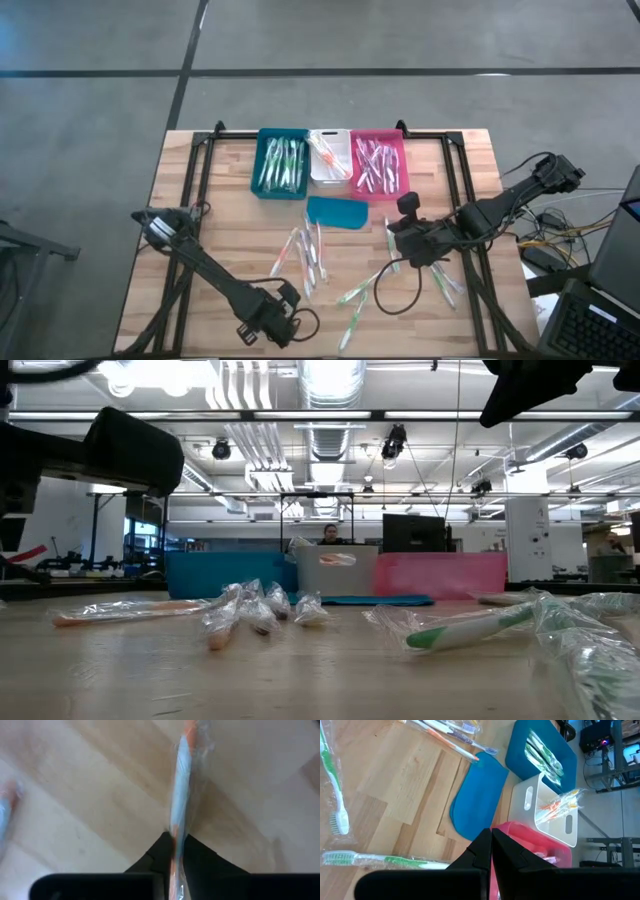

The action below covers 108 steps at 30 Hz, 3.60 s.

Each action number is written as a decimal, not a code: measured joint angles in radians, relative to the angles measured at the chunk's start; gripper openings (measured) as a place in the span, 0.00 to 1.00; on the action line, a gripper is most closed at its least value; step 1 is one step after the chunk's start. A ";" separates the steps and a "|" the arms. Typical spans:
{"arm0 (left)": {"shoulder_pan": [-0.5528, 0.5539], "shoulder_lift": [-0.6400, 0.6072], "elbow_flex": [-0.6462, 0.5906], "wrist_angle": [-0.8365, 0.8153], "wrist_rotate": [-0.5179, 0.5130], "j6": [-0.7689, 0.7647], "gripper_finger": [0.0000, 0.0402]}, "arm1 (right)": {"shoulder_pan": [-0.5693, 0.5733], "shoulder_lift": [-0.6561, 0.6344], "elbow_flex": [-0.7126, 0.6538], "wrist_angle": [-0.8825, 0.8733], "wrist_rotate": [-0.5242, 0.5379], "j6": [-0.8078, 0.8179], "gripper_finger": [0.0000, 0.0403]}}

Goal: Pick & Place Toothbrushes
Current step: Put the orange toothbrush into the white bin

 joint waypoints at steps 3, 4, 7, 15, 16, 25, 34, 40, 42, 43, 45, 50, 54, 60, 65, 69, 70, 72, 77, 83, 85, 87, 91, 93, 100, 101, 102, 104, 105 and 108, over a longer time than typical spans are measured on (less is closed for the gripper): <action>0.000 0.001 0.027 -0.099 0.000 -0.018 0.06 | 0.000 0.000 0.000 0.000 0.000 0.000 0.02; 0.000 0.000 0.039 -0.127 0.000 -0.031 0.05 | 0.000 0.000 0.000 0.000 0.000 0.000 0.02; 0.000 -0.010 0.081 -0.230 -0.016 -0.071 0.06 | 0.000 0.000 0.000 0.000 0.000 0.000 0.02; 0.009 -0.013 0.154 -0.457 -0.410 0.045 0.08 | 0.000 0.000 0.000 0.000 0.000 0.005 0.02; 0.014 -0.013 0.154 -0.462 -0.472 0.089 0.07 | 0.000 0.000 0.000 0.001 0.000 0.011 0.02; 0.171 -0.017 0.161 -0.452 -0.646 0.342 0.07 | 0.000 0.000 0.000 -0.016 0.001 0.027 0.02; 0.405 -0.118 0.161 -0.318 -0.639 0.493 0.06 | 0.000 0.000 0.000 -0.077 0.032 0.051 0.02; 0.575 -0.203 0.161 -0.091 -0.403 0.692 0.06 | -0.001 0.000 0.000 -0.098 0.053 0.053 0.02; 0.632 -0.222 0.161 -0.034 -0.325 0.729 0.06 | -0.001 0.000 0.000 -0.098 0.053 0.053 0.02; 0.659 -0.230 0.161 -0.009 -0.300 0.748 0.06 | -0.001 0.000 0.000 -0.098 0.053 0.053 0.02; 0.709 -0.238 0.161 0.032 -0.274 0.792 0.06 | -0.001 0.000 0.000 -0.102 0.053 0.053 0.02; 0.809 -0.239 0.161 0.069 -0.268 0.935 0.06 | -0.003 -0.001 0.000 -0.106 0.053 0.053 0.02; 0.867 -0.234 0.160 0.071 -0.239 1.053 0.06 | -0.007 -0.001 0.000 -0.130 0.053 0.049 0.02; 0.938 -0.234 0.160 0.098 -0.151 1.128 0.06 | -0.058 -0.024 -0.003 -0.157 0.051 0.024 0.02; 0.981 -0.224 0.160 0.132 -0.110 1.190 0.06 | -0.121 -0.077 -0.007 -0.158 0.035 -0.039 0.02; 1.019 -0.204 0.160 0.158 -0.091 1.231 0.06 | -0.180 -0.134 -0.007 -0.152 -0.028 -0.078 0.02; 1.030 -0.195 0.160 0.161 -0.087 1.242 0.06 | -0.194 -0.147 -0.007 -0.150 -0.038 -0.083 0.02; 1.049 -0.179 0.160 0.180 -0.071 1.262 0.06 | -0.222 -0.175 -0.008 -0.149 -0.059 -0.101 0.02; 1.085 -0.159 0.160 0.224 -0.034 1.313 0.06 | -0.289 -0.229 -0.009 -0.131 -0.134 -0.174 0.02; 1.140 -0.141 0.179 0.247 0.108 1.322 0.06 | -0.402 -0.266 -0.027 -0.034 -0.286 -0.339 0.02; 1.156 -0.131 0.187 0.244 0.114 1.320 0.06 | -0.448 -0.272 -0.033 0.002 -0.319 -0.383 0.02; 1.168 -0.115 0.200 0.241 0.115 1.323 0.06 | -0.498 -0.274 -0.039 0.016 -0.344 -0.420 0.02; 1.172 -0.085 0.220 0.207 0.117 1.334 0.06 | -0.595 -0.275 -0.048 0.018 -0.399 -0.457 0.02; 1.172 -0.072 0.224 0.192 0.117 1.337 0.06 | -0.640 -0.275 -0.052 0.019 -0.431 -0.458 0.02; 1.168 -0.014 0.257 0.182 0.113 1.339 0.06 | -0.749 -0.271 -0.072 0.027 -0.539 -0.475 0.02; 1.166 -0.006 0.262 0.183 0.112 1.340 0.06 | -0.757 -0.270 -0.075 0.026 -0.549 -0.476 0.02; 1.163 0.000 0.266 0.186 0.112 1.339 0.06 | -0.765 -0.270 -0.078 0.026 -0.556 -0.479 0.02; 1.157 0.019 0.275 0.183 0.112 1.336 0.06 | -0.772 -0.269 -0.081 0.031 -0.561 -0.483 0.02; 1.155 0.029 0.280 0.187 0.112 1.336 0.06 | -0.775 -0.268 -0.081 0.033 -0.562 -0.483 0.02; 1.150 0.057 0.288 0.187 0.109 1.326 0.06 | -0.778 -0.269 -0.083 0.033 -0.563 -0.487 0.02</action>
